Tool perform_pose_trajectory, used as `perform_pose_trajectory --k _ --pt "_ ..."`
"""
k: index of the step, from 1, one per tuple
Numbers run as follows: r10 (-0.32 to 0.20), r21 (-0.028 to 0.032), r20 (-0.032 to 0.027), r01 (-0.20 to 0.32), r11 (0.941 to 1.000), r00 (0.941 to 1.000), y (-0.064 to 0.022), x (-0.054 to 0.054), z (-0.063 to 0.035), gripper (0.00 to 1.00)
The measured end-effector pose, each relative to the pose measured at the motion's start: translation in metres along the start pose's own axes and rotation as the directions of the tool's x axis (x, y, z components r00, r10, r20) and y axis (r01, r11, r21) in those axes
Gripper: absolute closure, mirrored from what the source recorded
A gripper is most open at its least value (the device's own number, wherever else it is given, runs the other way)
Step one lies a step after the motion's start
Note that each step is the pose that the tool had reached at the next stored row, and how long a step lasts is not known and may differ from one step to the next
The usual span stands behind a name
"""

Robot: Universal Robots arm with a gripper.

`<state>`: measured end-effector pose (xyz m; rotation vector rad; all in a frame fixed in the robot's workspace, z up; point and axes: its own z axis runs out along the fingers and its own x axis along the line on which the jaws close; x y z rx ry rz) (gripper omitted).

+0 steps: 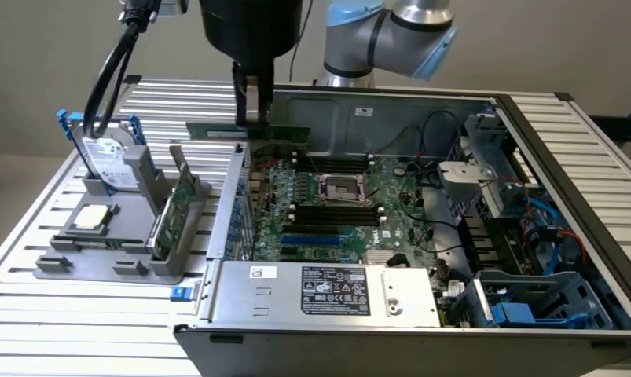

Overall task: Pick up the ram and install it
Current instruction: 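Pick up the ram and move it above insertion slot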

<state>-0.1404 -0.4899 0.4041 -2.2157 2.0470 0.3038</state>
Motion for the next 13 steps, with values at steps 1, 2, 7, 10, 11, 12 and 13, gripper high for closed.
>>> perform_pose_trajectory --k 1,2,7,10,11,12,13 --pt "-0.001 0.0003 0.0051 0.001 1.0000 1.0000 -0.0045 0.000 -0.0004 0.86" --pt "-0.001 0.0006 0.0103 0.001 1.0000 0.9999 -0.0090 0.001 -0.0007 0.86" --pt "-0.004 0.0022 0.0360 0.004 1.0000 0.9993 -0.0315 0.002 -0.0022 0.86" --pt "-0.005 0.0031 0.0512 0.005 1.0000 0.9987 -0.0453 0.003 -0.0033 0.86" --pt "-0.006 0.0035 0.0557 0.006 1.0000 0.9984 -0.0498 0.004 -0.0036 0.86" --pt "-0.006 0.0037 0.0593 0.006 1.0000 0.9982 -0.0542 0.004 -0.0039 0.86" --pt "-0.007 0.0038 0.0621 0.007 1.0000 0.9980 -0.0587 0.004 -0.0042 0.86"
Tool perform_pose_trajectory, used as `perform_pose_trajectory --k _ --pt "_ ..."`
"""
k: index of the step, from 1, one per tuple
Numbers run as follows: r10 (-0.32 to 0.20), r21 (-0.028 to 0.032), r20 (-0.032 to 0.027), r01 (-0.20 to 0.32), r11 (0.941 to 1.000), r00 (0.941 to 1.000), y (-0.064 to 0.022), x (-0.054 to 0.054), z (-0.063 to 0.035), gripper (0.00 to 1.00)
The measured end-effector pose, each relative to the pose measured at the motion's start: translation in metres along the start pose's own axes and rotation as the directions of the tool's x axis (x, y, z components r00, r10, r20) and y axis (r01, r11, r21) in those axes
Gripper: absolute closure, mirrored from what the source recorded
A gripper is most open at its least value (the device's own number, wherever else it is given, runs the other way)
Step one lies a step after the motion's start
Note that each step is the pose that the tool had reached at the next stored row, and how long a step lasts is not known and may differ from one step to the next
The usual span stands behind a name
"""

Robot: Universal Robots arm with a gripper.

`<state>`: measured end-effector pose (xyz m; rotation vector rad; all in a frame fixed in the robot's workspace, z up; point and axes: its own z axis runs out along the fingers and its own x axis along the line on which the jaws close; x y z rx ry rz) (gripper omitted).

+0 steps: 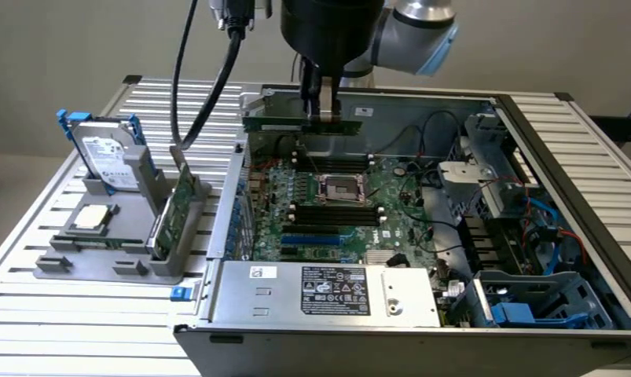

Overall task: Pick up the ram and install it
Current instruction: 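Pick up the ram and move it above insertion slot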

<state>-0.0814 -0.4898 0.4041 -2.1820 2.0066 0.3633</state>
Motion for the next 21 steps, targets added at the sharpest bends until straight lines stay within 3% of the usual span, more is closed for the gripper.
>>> perform_pose_trajectory --k 3,7,9,10,12,14,18,19,21 --pt "-0.001 0.0006 0.0027 0.001 1.0000 1.0000 -0.0080 -0.002 0.0011 0.86" --pt "-0.001 0.0013 0.0027 0.001 1.0000 1.0000 -0.0134 -0.015 0.0083 0.86" --pt "-0.001 0.0039 -0.0012 0.001 1.0000 1.0000 -0.0151 -0.023 0.0120 0.86" --pt "-0.002 0.0070 -0.0063 0.002 1.0000 1.0000 -0.0159 -0.028 0.0135 0.86" --pt "-0.004 0.0174 -0.0262 0.004 0.9998 0.9996 -0.0172 -0.035 0.0157 0.86" --pt "-0.006 0.0323 -0.0530 0.008 0.9994 0.9986 -0.0186 -0.040 0.0174 0.86" --pt "-0.011 0.0692 -0.1179 0.019 0.9974 0.9930 -0.0221 -0.051 0.0202 0.86" --pt "-0.011 0.0768 -0.1333 0.022 0.9968 0.9910 -0.0226 -0.053 0.0210 0.86" --pt "-0.011 0.0857 -0.1632 0.025 0.9960 0.9865 -0.0233 -0.060 0.0230 0.86"
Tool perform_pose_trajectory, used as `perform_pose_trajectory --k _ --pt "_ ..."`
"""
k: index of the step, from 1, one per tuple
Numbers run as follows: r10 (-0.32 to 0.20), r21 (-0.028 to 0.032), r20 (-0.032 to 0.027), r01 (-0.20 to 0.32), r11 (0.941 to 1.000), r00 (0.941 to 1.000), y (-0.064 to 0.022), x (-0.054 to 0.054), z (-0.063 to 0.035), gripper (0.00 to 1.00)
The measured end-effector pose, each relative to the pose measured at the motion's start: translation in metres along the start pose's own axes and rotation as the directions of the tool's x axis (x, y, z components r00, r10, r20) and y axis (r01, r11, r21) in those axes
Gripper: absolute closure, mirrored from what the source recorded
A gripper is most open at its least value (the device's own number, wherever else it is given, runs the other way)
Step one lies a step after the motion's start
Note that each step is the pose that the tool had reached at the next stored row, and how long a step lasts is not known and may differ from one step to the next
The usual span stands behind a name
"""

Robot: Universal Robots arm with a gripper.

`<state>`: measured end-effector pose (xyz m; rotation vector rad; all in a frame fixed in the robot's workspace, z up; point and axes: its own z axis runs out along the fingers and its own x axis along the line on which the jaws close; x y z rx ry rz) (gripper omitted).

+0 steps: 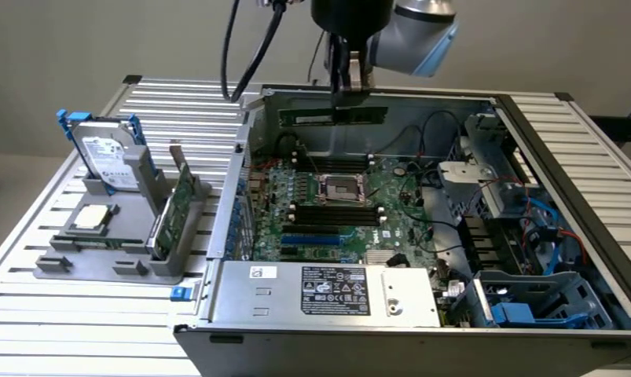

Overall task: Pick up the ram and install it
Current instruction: 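Pick up the ram and move it above insertion slot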

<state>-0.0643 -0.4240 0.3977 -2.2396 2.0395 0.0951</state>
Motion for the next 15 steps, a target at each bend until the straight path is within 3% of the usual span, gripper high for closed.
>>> perform_pose_trajectory --k 2,4,6,11,15 --pt "-0.001 0.0026 -0.0239 0.001 1.0000 0.9997 -0.0008 -0.008 0.0016 0.86" --pt "-0.002 0.0029 -0.0326 0.002 1.0000 0.9995 -0.0013 -0.014 0.0042 0.86" --pt "-0.002 0.0028 -0.0340 0.002 1.0000 0.9994 -0.0020 -0.019 0.0086 0.86" --pt "0.000 0.0003 -0.0340 0.000 1.0000 0.9994 -0.0187 -0.017 0.0184 0.86" --pt "0.027 -0.0019 -0.0349 -0.027 0.9996 0.9990 -0.0205 -0.017 0.0231 0.86"
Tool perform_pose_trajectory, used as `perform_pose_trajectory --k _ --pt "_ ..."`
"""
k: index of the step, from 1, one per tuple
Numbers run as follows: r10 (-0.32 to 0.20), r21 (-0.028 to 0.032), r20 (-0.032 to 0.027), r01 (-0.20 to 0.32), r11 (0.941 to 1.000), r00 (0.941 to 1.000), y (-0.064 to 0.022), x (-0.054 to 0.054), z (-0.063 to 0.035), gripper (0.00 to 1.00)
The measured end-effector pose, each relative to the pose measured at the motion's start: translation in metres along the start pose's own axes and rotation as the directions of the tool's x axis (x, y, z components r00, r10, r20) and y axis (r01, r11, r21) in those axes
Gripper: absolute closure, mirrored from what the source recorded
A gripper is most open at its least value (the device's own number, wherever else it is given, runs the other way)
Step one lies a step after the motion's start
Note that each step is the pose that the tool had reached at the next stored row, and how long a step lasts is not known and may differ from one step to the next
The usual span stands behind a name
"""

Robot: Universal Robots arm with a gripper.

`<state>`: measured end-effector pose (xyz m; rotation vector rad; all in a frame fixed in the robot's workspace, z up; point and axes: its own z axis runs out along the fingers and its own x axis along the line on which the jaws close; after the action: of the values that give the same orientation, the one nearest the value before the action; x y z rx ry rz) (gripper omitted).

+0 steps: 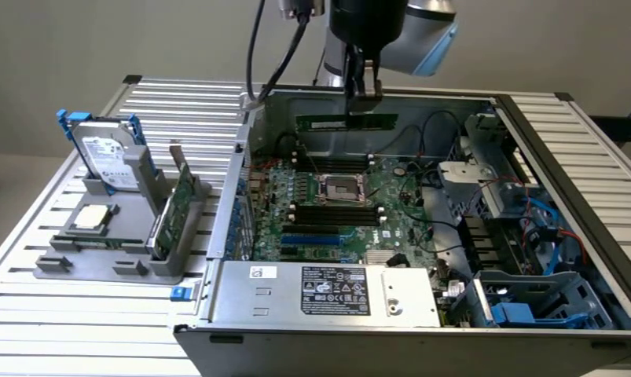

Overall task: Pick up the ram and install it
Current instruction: 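Pick up the ram and move it above insertion slot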

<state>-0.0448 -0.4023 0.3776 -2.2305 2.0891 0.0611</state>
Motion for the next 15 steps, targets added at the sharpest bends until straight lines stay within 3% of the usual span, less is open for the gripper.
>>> perform_pose_trajectory --k 6,8,11,15 --pt "0.083 0.0035 -0.0040 -0.083 0.9965 0.9965 0.0001 0.001 0.0064 0.86" --pt "0.100 -0.0046 -0.0057 -0.100 0.9950 0.9950 0.0002 0.001 0.0075 0.86" --pt "0.109 -0.0223 -0.0086 -0.109 0.9938 0.9940 -0.0011 0.001 0.0092 0.86" --pt "0.111 -0.0256 -0.0086 -0.111 0.9935 0.9938 -0.0106 0.002 0.0161 0.86"
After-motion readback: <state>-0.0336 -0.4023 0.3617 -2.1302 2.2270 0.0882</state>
